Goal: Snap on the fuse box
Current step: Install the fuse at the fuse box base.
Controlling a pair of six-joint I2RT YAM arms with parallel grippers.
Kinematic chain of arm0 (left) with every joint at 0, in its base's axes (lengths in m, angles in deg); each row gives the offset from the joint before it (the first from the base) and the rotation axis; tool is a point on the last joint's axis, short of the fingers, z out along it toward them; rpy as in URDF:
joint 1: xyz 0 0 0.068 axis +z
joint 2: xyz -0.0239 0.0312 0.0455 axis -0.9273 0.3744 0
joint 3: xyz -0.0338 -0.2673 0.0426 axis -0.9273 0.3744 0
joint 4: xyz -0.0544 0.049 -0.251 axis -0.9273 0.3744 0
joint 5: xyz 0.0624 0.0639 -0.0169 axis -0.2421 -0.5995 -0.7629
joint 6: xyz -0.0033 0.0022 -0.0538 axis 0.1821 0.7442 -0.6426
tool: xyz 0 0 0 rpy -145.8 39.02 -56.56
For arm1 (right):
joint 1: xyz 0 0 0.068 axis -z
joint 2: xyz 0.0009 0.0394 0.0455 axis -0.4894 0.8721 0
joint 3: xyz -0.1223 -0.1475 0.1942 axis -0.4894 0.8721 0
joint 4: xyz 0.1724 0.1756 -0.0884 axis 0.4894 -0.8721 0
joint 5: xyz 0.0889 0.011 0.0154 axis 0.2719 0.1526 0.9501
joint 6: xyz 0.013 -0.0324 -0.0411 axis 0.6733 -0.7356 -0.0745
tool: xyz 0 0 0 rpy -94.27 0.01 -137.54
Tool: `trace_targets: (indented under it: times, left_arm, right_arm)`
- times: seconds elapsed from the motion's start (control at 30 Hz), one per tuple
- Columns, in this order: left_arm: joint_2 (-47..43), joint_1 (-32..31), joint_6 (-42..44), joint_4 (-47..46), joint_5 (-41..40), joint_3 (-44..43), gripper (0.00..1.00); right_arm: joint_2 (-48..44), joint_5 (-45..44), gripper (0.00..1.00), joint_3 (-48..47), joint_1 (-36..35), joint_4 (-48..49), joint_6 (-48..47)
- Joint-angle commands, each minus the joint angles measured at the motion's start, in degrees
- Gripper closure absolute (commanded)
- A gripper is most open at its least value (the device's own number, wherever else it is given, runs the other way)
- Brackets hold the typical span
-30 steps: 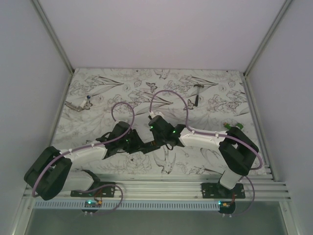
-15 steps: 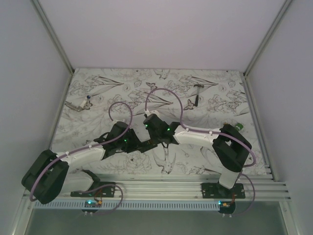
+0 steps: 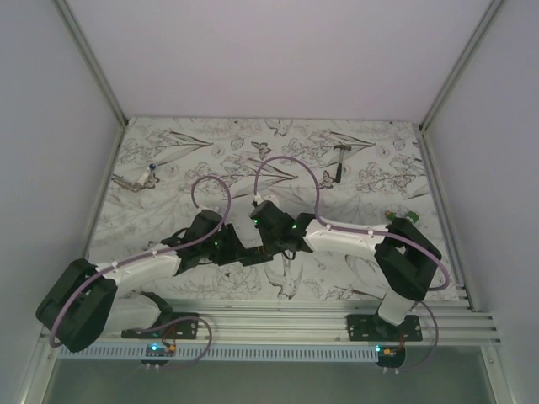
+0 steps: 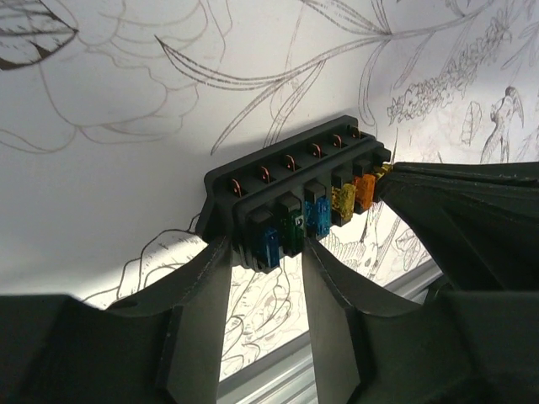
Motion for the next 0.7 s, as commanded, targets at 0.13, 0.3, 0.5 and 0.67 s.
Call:
trace_targets:
  times: [0.13,0.3,0.5,0.67]
  left_arm:
    - [-2.5,0.4,1.8,4.8,0.8,0.9,0.55]
    - [-4.4,0.4,2.0,5.8,1.0,1.1,0.52]
    - [-4.2,0.4,2.1,6.2,2.3,0.6,0.51]
    - [-2.8,0.3,2.7,6.2,3.9,-0.4,0.51]
  right_arm:
    - [1.3,-0.7,0.89,-1.8,-0.6,-14.8,0.8]
    - [-0.3,-1.2,0.75,-4.6,-0.3,-14.0,0.9]
    - [-1.6,0.3,0.58,-5.1,0.8,-12.7,1.1]
    - [-4.3,3.8,0.56,-3.2,2.7,-10.3,1.3]
